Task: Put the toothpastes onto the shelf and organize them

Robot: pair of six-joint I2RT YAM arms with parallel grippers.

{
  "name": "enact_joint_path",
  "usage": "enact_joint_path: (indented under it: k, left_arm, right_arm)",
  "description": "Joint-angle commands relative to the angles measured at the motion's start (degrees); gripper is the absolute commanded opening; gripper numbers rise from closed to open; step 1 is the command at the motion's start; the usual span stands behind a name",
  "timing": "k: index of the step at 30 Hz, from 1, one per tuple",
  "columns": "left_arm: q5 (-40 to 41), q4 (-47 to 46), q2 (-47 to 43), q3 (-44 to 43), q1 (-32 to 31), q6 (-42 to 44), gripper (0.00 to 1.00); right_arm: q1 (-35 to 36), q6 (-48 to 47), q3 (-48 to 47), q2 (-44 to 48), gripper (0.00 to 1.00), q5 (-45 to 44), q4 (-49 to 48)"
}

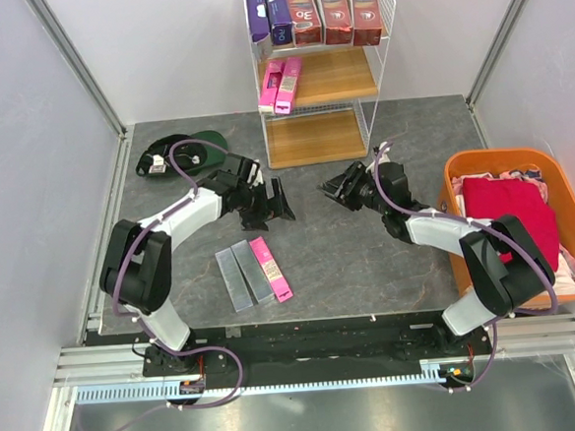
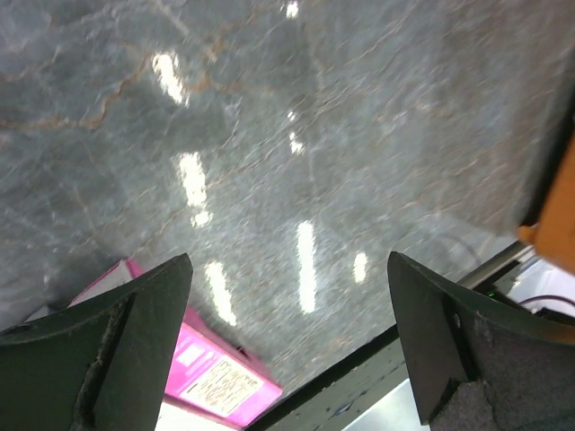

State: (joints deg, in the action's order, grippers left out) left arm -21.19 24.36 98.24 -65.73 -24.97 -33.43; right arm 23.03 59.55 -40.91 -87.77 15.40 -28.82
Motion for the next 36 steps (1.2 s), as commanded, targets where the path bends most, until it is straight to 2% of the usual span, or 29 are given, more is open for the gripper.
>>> enact_joint_path:
  k: [1, 8, 11, 16, 25, 30, 36]
  left_arm:
    - [3.17, 6.75, 0.55, -1.85, -0.08, 4.69, 0.96]
    - [8.78, 6.58, -8.48, 4.02, -1.13, 3.02, 0.95]
    - [10.29, 4.13, -11.04, 10.08, -2.01, 1.09, 0.95]
    - [10.99, 2.98, -9.73, 13.17, -2.98, -0.23, 0.95]
    - [16.09, 6.22, -4.90, 10.20, -5.00, -1.11, 0.93]
    - [19.86, 9.73, 1.41, 5.89, -8.16, -1.20, 0.87]
    - [23.47, 12.38, 4.94, 2.63, -10.36, -1.46, 0.83]
  right_arm:
    - [0.09, -2.16, 1.44, 2.42, 0.52, 1.21, -1.24]
    - [0.09, -2.68, 3.28, 1.90, 0.53, 2.35, -2.29]
    - [0.09, -2.60, 3.64, 1.46, 0.53, 2.97, -3.00]
    - [0.00, -2.60, 3.46, 0.58, 0.53, 4.20, -3.88]
    - [0.00, -2.07, 3.64, -1.18, 0.54, 6.22, -5.72]
    - [-0.09, -1.89, 3.73, -1.53, 0.57, 7.54, -6.34]
    - [-0.09, -2.33, 3.82, -1.27, 0.58, 7.89, -5.81]
